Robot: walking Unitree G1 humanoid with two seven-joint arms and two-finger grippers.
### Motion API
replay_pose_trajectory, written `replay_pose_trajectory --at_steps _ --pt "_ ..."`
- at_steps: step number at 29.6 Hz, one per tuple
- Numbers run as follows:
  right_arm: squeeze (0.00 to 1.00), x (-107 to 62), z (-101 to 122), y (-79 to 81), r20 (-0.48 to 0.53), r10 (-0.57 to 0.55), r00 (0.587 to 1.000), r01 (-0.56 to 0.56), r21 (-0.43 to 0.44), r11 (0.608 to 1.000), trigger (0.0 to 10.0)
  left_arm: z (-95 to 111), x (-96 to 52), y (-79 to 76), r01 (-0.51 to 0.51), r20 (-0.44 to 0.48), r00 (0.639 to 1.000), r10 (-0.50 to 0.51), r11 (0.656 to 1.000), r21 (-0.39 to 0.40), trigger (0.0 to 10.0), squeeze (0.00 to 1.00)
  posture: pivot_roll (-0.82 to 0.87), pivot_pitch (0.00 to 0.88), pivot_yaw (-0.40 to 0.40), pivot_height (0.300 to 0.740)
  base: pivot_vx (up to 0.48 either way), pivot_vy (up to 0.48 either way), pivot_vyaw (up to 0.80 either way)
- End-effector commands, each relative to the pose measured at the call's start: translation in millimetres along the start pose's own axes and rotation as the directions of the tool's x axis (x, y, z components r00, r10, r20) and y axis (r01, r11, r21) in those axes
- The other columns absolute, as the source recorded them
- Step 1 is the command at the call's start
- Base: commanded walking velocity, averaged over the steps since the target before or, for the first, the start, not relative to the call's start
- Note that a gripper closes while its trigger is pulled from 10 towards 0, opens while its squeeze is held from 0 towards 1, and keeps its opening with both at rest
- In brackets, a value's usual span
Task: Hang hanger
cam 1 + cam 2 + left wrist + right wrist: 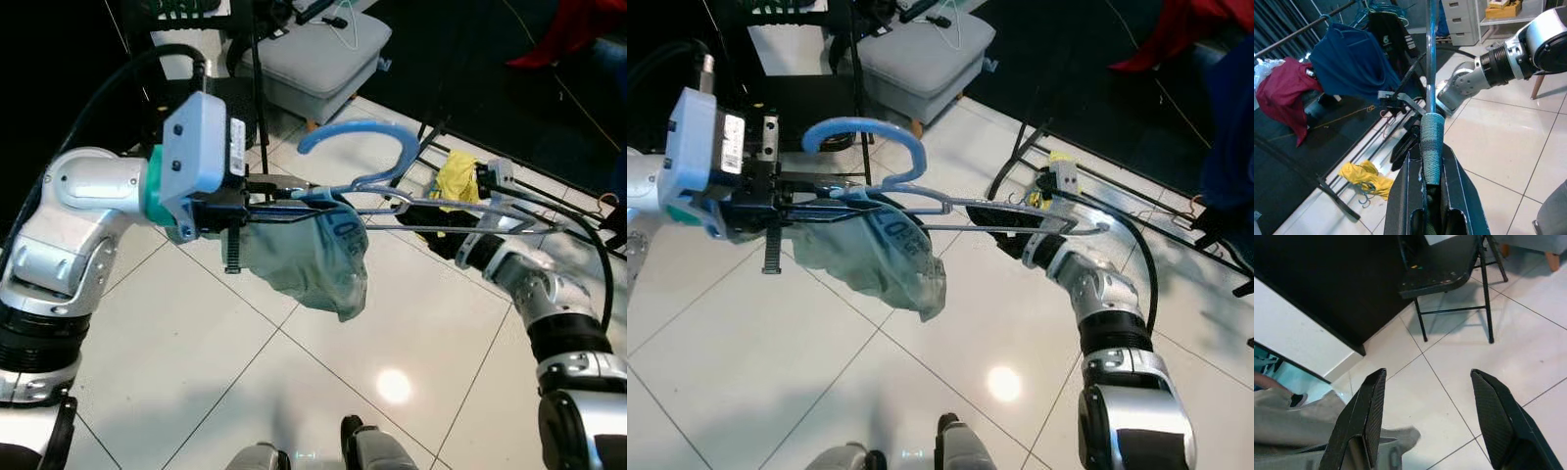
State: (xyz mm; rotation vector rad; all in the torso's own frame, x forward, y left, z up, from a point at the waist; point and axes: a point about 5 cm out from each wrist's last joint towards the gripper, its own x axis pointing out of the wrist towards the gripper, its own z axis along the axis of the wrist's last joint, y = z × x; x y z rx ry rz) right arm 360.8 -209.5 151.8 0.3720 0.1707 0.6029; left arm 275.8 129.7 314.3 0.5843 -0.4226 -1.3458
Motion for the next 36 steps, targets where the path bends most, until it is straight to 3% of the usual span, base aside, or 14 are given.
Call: replay_pose_trajectory --at_steps 1,4,8,11,12,15,22,23,26,29,34,36 --pt "0.00 -4.8 -10.1 -4.3 -0.017 -0.010 1.000 0.011 0.042 0.999 10.0 6.9 -1.6 -1.1 0.013 0.018 1.000 -0.013 1.000 0.012 10.0 0.00 0.05 0.102 0.074 0.740 0.000 0.000 0.00" --pt "0.00 -4.8 -10.1 -4.3 -0.017 -0.010 1.000 0.011 0.042 0.999 10.0 6.9 -1.6 -1.1 0.013 0.018 1.000 -0.013 1.000 0.012 10.0 0.00 0.05 0.102 0.074 0.740 0.000 0.000 0.00" --pt "0.00 3.5 -24.0 14.6 -0.011 0.173 0.985 -0.169 0.169 0.971 10.0 15.1 -0.5 3.4 0.013 0.054 0.998 -0.013 1.000 0.013 10.0 0.00 0.05 0.098 0.077 0.740 0.000 0.000 0.00" --pt "0.00 7.3 -25.5 19.8 0.003 0.216 0.976 -0.212 0.194 0.958 10.0 16.8 0.1 3.3 0.018 0.062 0.998 -0.019 1.000 0.012 10.0 0.00 0.05 0.097 0.079 0.740 0.000 0.000 0.00" --pt "0.00 15.5 -26.9 29.2 0.032 0.274 0.961 -0.274 0.225 0.935 10.0 19.9 1.3 2.1 0.032 0.079 0.996 -0.033 0.999 0.005 10.0 0.00 0.06 0.098 0.081 0.740 0.000 0.000 0.00" --pt "0.00 24.8 -28.1 40.3 0.062 0.326 0.943 -0.331 0.253 0.909 10.0 23.0 2.2 1.1 0.044 0.092 0.995 -0.043 0.999 0.000 10.0 0.00 0.06 0.100 0.081 0.740 0.000 0.000 0.00" --pt "0.00 32.9 -25.4 49.3 0.103 0.353 0.930 -0.368 0.265 0.891 10.0 24.0 2.8 0.3 0.050 0.097 0.994 -0.049 0.999 -0.002 10.0 0.00 0.07 0.102 0.082 0.740 0.000 0.000 0.00" --pt "0.00 35.7 -19.1 55.2 0.138 0.387 0.912 -0.410 0.269 0.871 10.0 23.9 3.2 -1.2 0.060 0.097 0.994 -0.059 0.998 -0.006 10.0 0.00 0.07 0.108 0.083 0.740 0.000 0.000 0.00" --pt "0.00 36.1 -12.7 60.4 0.159 0.428 0.890 -0.456 0.267 0.849 10.0 23.2 3.7 -2.5 0.069 0.095 0.993 -0.067 0.998 -0.010 10.0 0.00 0.07 0.108 0.083 0.740 0.000 0.000 0.00" --pt "0.00 26.2 -7.6 63.3 0.139 0.500 0.855 -0.519 0.246 0.819 10.0 17.1 4.8 -1.9 0.067 0.074 0.995 -0.066 0.998 -0.016 10.0 0.00 0.06 0.115 0.081 0.740 0.000 0.000 0.00" --pt "0.00 20.6 -8.5 63.2 0.118 0.521 0.845 -0.533 0.242 0.811 10.0 14.1 4.9 -0.9 0.062 0.064 0.996 -0.061 0.998 -0.020 10.0 0.00 0.06 0.115 0.081 0.740 0.000 0.000 0.00" --pt "0.00 10.5 -11.4 66.0 0.098 0.552 0.828 -0.558 0.246 0.793 10.0 10.8 5.2 2.4 0.051 0.054 0.997 -0.050 0.999 -0.017 10.0 0.00 0.05 0.123 0.089 0.740 0.000 0.000 0.00"
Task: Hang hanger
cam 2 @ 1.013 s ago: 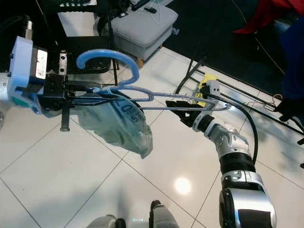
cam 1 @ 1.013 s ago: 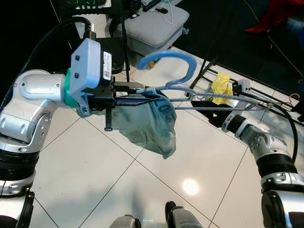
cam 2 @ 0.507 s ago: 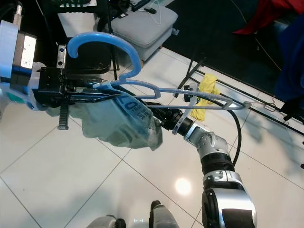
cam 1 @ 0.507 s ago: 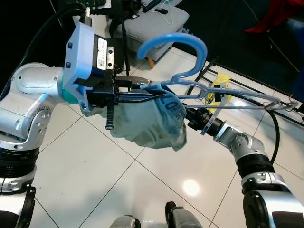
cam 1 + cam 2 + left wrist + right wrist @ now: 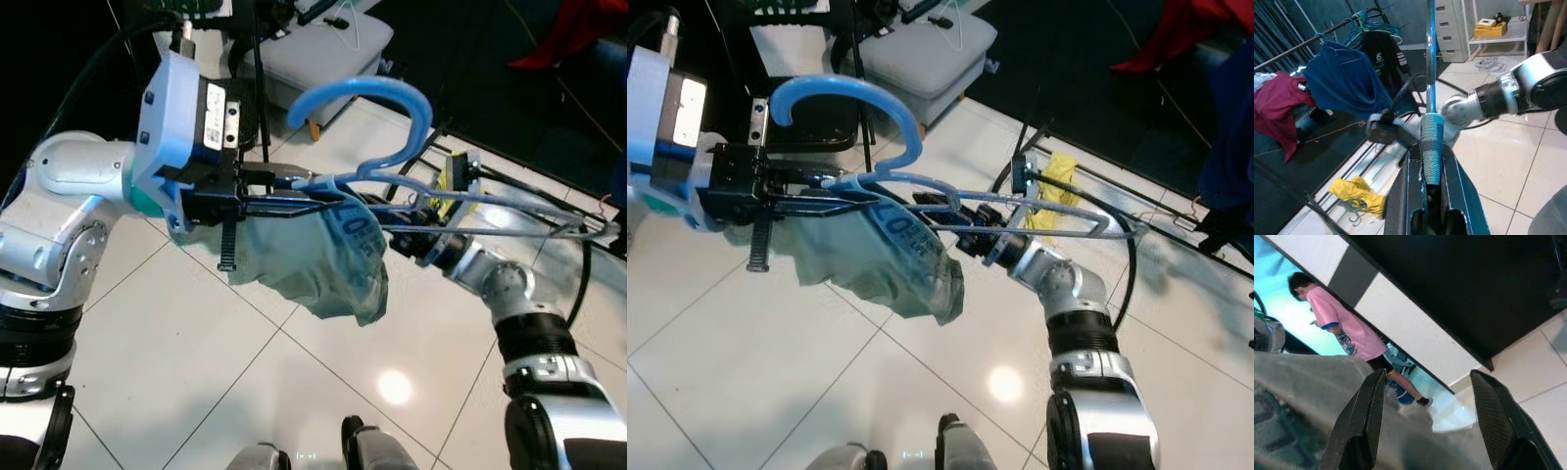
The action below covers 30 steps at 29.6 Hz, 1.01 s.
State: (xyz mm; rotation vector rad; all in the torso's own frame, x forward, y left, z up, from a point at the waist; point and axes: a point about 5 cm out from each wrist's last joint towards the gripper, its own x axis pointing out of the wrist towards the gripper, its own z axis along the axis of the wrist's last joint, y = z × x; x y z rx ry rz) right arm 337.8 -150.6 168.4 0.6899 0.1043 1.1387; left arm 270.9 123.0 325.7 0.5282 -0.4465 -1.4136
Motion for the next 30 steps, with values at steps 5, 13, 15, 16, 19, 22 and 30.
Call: replay_pose_trajectory --at_steps 5,13,15,16,19,22,30 --pt "0.00 -6.8 -10.1 11.7 -0.035 0.057 0.998 -0.056 0.032 0.998 10.0 -3.6 -0.1 3.7 -0.001 -0.020 1.000 0.001 1.000 0.018 10.0 0.00 0.04 0.125 0.094 0.740 0.000 0.000 0.00" --pt "0.00 -5.4 -30.9 26.1 -0.055 0.110 0.992 -0.106 0.071 0.992 10.0 -2.5 3.4 12.1 0.006 -0.019 1.000 -0.005 0.999 0.041 10.0 0.00 0.05 0.127 0.111 0.740 0.000 0.000 0.00" --pt "0.00 -2.6 -29.9 26.0 -0.059 0.115 0.992 -0.111 0.068 0.992 10.0 -1.1 4.2 12.3 0.017 -0.017 1.000 -0.017 0.999 0.044 10.0 0.00 0.05 0.124 0.110 0.740 0.000 0.000 0.00" --pt "0.00 -2.6 -29.9 26.0 -0.059 0.115 0.992 -0.111 0.068 0.992 10.0 -1.1 4.2 12.3 0.017 -0.017 1.000 -0.017 0.999 0.044 10.0 0.00 0.05 0.124 0.110 0.740 0.000 0.000 0.00" --pt "0.00 -3.1 -27.2 26.9 -0.069 0.109 0.992 -0.105 0.060 0.993 10.0 -1.2 3.9 12.4 0.020 -0.017 1.000 -0.019 0.999 0.046 10.0 0.00 0.05 0.124 0.109 0.740 0.000 0.000 0.00" --pt "0.00 -3.5 -26.7 27.6 -0.072 0.101 0.992 -0.097 0.056 0.994 10.0 -1.4 3.8 12.6 0.020 -0.018 1.000 -0.019 0.999 0.048 10.0 0.00 0.05 0.124 0.108 0.740 0.000 0.000 0.00" --pt "0.00 -2.9 -20.4 27.7 -0.062 0.052 0.997 -0.052 0.003 0.999 10.0 -1.4 3.9 13.3 0.021 -0.014 1.000 -0.021 0.998 0.054 10.0 0.00 0.05 0.122 0.108 0.740 0.000 0.000 0.00"
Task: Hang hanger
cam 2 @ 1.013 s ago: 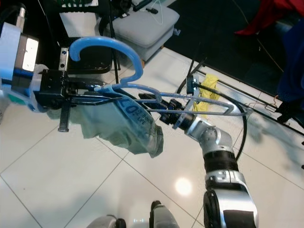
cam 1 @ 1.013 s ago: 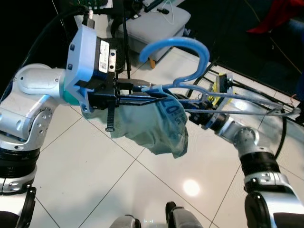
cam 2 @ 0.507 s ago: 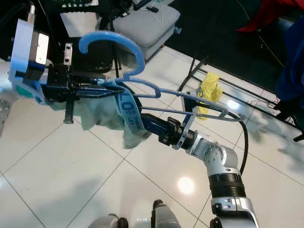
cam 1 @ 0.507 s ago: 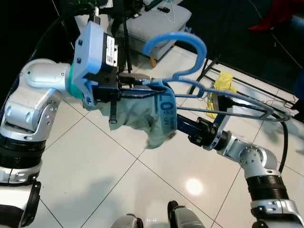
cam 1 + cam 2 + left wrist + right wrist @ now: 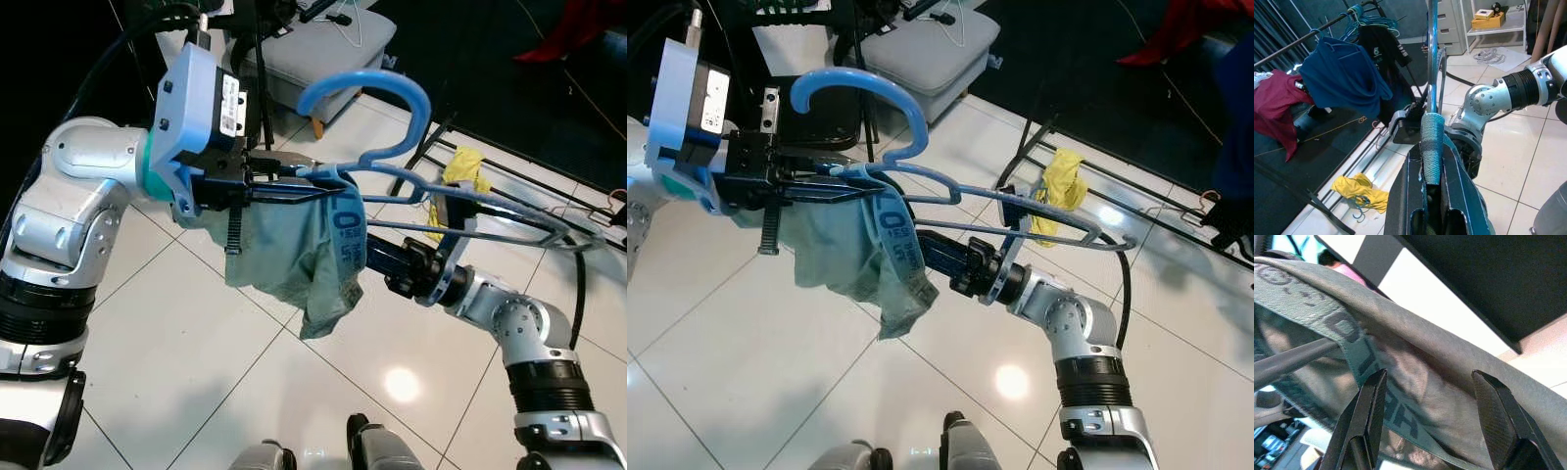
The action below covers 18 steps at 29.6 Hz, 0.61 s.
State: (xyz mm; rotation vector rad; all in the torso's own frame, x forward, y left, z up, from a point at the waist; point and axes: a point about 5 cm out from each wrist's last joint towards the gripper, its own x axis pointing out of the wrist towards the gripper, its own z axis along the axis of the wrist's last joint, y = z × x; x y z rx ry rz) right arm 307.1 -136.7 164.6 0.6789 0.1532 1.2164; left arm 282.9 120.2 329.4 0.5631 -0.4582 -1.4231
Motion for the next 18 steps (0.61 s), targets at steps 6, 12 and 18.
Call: replay_pose_trajectory --at_steps 6,12,18 --pt "0.00 -0.8 10.9 9.9 0.031 0.039 0.999 -0.038 -0.031 0.999 10.0 1.5 -0.7 2.6 0.001 -0.011 1.000 -0.001 1.000 0.024 10.0 0.00 0.05 0.122 0.110 0.740 0.000 0.000 0.00" --pt "0.00 -1.0 18.6 27.0 0.041 0.118 0.992 -0.115 -0.052 0.992 10.0 0.7 -1.7 3.6 -0.005 -0.014 1.000 0.005 1.000 0.025 10.0 0.00 0.05 0.119 0.110 0.740 0.000 0.000 0.00" --pt "0.00 -2.0 13.5 32.1 0.019 0.130 0.991 -0.129 -0.052 0.990 10.0 0.7 -1.7 4.2 -0.006 -0.014 1.000 0.007 1.000 0.027 10.0 0.00 0.05 0.115 0.110 0.740 0.000 0.000 0.00"
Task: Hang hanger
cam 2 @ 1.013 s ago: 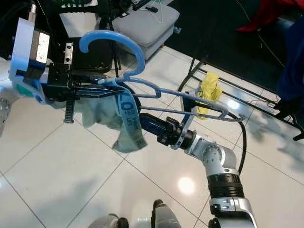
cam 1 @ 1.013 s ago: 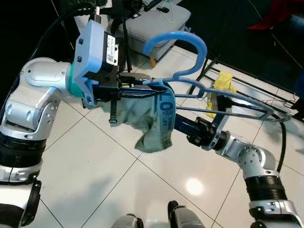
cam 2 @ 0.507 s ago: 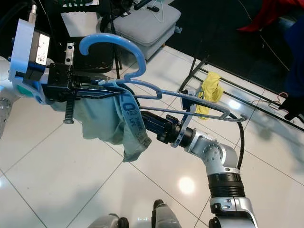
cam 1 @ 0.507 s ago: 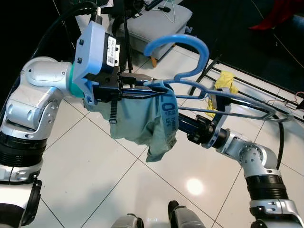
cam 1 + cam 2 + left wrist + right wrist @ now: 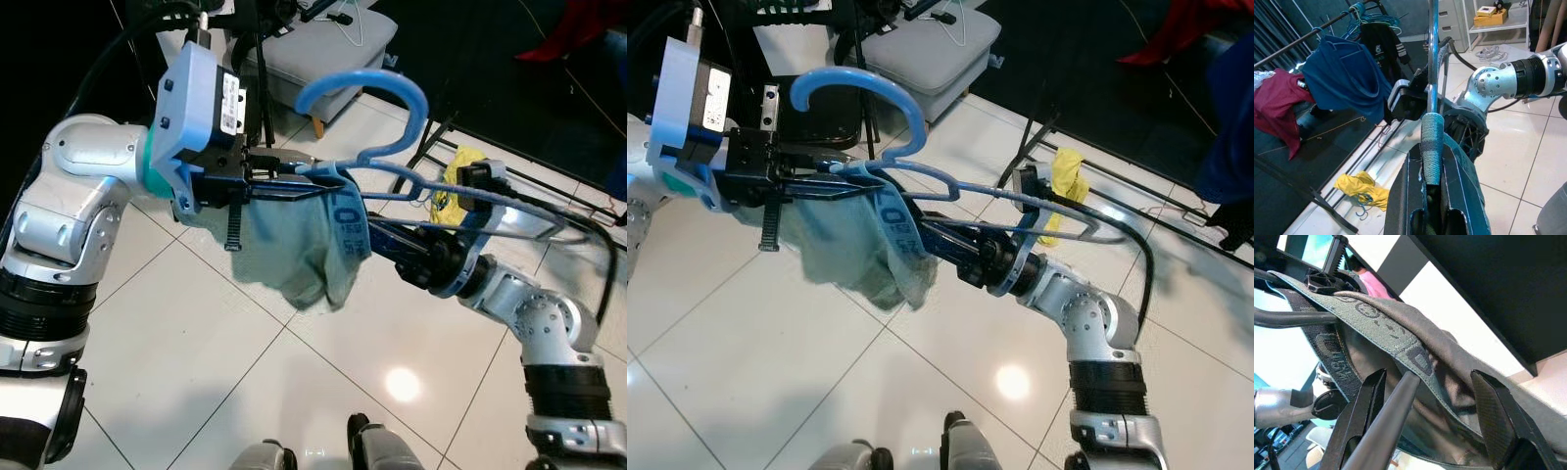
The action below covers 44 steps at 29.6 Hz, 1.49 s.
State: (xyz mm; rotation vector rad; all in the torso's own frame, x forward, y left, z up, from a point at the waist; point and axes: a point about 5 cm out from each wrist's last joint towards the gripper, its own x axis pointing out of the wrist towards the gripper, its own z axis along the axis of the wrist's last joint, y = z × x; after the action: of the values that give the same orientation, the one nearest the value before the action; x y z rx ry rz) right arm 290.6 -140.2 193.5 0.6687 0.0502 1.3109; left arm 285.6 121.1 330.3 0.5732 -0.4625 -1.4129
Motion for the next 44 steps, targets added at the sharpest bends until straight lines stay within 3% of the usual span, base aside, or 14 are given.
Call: replay_pose_trajectory --at_steps 1,7,9,12,24,32,36,37,39,44 --pt "0.00 0.3 -3.2 3.4 -0.014 0.017 1.000 -0.017 0.006 1.000 10.0 1.7 -1.1 1.6 0.001 -0.008 1.000 0.000 1.000 0.017 10.0 0.00 0.05 0.115 0.110 0.740 0.000 0.000 0.00" --pt "0.00 -4.0 -21.5 -5.8 -0.084 -0.052 0.995 0.053 0.012 0.999 10.0 2.7 -0.8 1.9 0.001 -0.003 1.000 -0.001 1.000 0.020 10.0 0.00 0.05 0.109 0.110 0.740 0.000 0.000 0.00" --pt "0.00 -3.2 -30.1 -24.4 -0.117 -0.177 0.977 0.176 -0.018 0.984 10.0 5.1 0.4 1.3 0.004 0.007 1.000 -0.004 1.000 0.023 10.0 0.00 0.05 0.105 0.110 0.740 0.000 0.000 0.00" --pt "0.00 0.3 -36.1 -52.1 -0.118 -0.365 0.924 0.360 -0.060 0.931 10.0 12.2 0.6 0.0 0.010 0.038 0.999 -0.010 1.000 0.010 10.0 0.00 0.06 0.104 0.108 0.740 0.000 0.000 0.00" --pt "0.00 15.2 -36.9 -66.6 -0.072 -0.412 0.908 0.410 -0.045 0.911 10.0 29.4 -1.8 -1.3 0.025 0.104 0.994 -0.023 0.999 -0.020 10.0 0.00 0.08 0.109 0.099 0.740 0.000 0.000 0.00" --pt "0.00 15.8 -56.0 -70.7 -0.140 -0.407 0.903 0.408 -0.019 0.913 10.0 39.1 -3.4 6.2 -0.006 0.133 0.991 0.007 1.000 -0.007 10.0 0.00 0.08 0.113 0.093 0.740 0.000 0.000 0.00" --pt "0.00 2.7 -77.4 -79.6 -0.194 -0.484 0.853 0.492 -0.011 0.871 10.0 45.0 -4.9 14.5 -0.044 0.153 0.987 0.043 0.999 0.003 10.0 0.00 0.07 0.116 0.093 0.740 0.000 0.000 0.00" --pt "0.00 2.7 -77.4 -79.6 -0.194 -0.484 0.853 0.492 -0.011 0.871 10.0 45.0 -4.9 14.5 -0.044 0.153 0.987 0.043 0.999 0.003 10.0 0.00 0.07 0.116 0.093 0.740 0.000 0.000 0.00" --pt "0.00 -8.0 -84.6 -85.6 -0.204 -0.555 0.806 0.563 -0.023 0.826 10.0 44.5 -7.1 16.5 -0.057 0.142 0.988 0.056 0.998 0.002 10.0 0.00 0.07 0.118 0.095 0.740 0.000 0.000 0.00" --pt "0.00 -21.1 -86.4 -91.9 -0.204 -0.633 0.747 0.639 -0.040 0.768 10.0 42.5 -9.8 17.9 -0.068 0.120 0.990 0.067 0.998 0.003 10.0 0.00 0.07 0.120 0.096 0.740 0.000 0.000 0.00"
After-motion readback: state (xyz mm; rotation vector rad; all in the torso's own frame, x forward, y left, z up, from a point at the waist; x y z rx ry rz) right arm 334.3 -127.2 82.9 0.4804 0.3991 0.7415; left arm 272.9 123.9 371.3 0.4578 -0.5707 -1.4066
